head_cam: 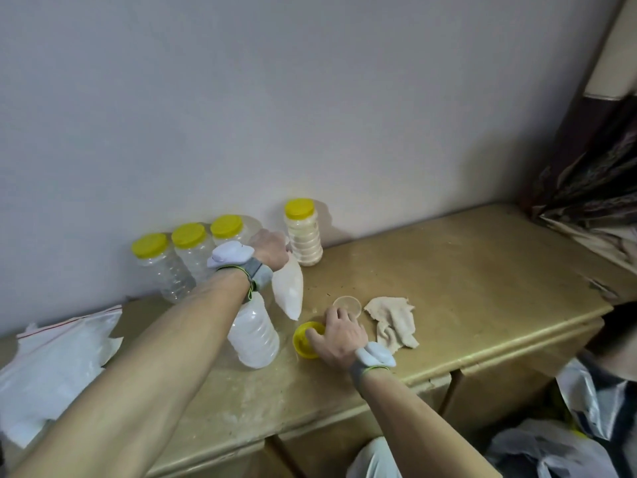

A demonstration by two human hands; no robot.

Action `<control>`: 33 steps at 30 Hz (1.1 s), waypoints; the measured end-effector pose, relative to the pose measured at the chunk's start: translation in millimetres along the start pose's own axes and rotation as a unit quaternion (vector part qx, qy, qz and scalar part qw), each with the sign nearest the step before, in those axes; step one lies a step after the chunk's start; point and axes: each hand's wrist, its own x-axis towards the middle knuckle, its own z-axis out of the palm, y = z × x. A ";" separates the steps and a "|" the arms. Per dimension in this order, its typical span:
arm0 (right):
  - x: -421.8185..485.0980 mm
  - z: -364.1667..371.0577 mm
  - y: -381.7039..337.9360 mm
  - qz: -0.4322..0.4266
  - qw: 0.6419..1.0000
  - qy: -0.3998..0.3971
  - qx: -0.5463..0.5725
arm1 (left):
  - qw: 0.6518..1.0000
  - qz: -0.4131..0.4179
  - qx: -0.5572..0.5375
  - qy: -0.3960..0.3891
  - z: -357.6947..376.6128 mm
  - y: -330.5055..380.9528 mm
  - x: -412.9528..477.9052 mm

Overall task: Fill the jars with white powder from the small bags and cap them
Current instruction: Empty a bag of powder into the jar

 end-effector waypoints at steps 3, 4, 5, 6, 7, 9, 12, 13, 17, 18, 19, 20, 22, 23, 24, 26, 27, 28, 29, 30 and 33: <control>1.4 -10.8 -7.3 0.054 0.996 -0.045 0.059 | 0.998 0.023 -0.055 0.023 -26.5 -5.8 -9.4; -0.3 -18.0 -11.9 0.072 0.991 -0.049 0.106 | 0.996 0.032 -0.071 0.035 -36.2 -6.2 -13.6; -2.5 -23.6 -16.5 0.083 0.983 -0.035 0.161 | 0.995 0.045 -0.083 0.046 -44.1 -5.6 -17.6; -8.5 -30.5 -25.8 0.078 0.975 -0.005 0.208 | 0.992 0.056 -0.096 0.060 -53.2 -8.2 -24.5; -13.2 -36.4 -33.3 0.074 0.965 0.026 0.251 | 0.989 0.067 -0.110 0.068 -58.8 -8.2 -27.7; -20.7 -46.2 -49.1 0.073 0.926 0.034 0.369 | 0.984 0.082 -0.138 0.074 -66.1 -8.2 -33.9; -24.1 -57.6 -72.4 0.087 0.787 -0.088 0.604 | 0.979 0.100 -0.166 0.071 -72.8 -7.0 -49.3; -23.7 -61.3 -77.0 0.092 0.733 -0.119 0.663 | 0.976 0.108 -0.176 0.070 -73.3 -7.3 -53.5; -26.8 -75.3 -92.2 0.088 0.628 -0.142 0.760 | 0.954 0.109 -0.275 0.051 -70.0 -20.2 -69.9; -27.9 -75.9 -92.9 0.088 0.633 -0.137 0.757 | 0.946 0.096 -0.308 0.040 -66.6 -26.7 -73.5; -27.5 -76.1 -92.1 0.094 0.648 -0.127 0.746 | 0.939 0.084 -0.333 0.031 -62.4 -34.6 -77.2; -27.9 -76.7 -91.7 0.101 0.664 -0.111 0.733 | 0.933 0.076 -0.351 0.024 -57.7 -43.6 -80.8; -26.5 -77.1 -89.2 0.111 0.687 -0.074 0.714 | 0.927 0.058 -0.370 0.015 -46.3 -60.7 -88.1; -25.5 -76.4 -90.3 0.109 0.695 -0.059 0.708 | 0.924 0.043 -0.379 0.018 -40.6 -71.0 -92.2; -24.2 -75.8 -89.5 0.106 0.700 -0.045 0.705 | 0.918 0.029 -0.394 0.021 -34.8 -77.4 -95.4; -23.6 -74.0 -87.8 0.089 0.717 -0.020 0.691 | 0.909 0.004 -0.415 0.030 -24.2 -85.3 -100.8; -24.0 -74.0 -87.4 0.079 0.730 -0.007 0.679 | 0.911 0.001 -0.412 0.033 -19.2 -88.6 -101.3; -25.1 -75.4 -87.0 0.069 0.741 0.005 0.668 | 0.913 0.002 -0.407 0.038 -14.7 -90.6 -102.4; -25.6 -77.1 -86.8 0.060 0.752 0.015 0.657 | 0.920 0.007 -0.389 0.046 -10.8 -92.9 -103.4; -25.9 -79.0 -87.0 0.051 0.760 0.023 0.648 | 0.928 0.016 -0.367 0.060 -7.1 -94.0 -104.0; -26.3 -83.3 -89.7 0.026 0.800 0.053 0.597 | 0.953 0.042 -0.285 0.097 2.7 -93.4 -107.6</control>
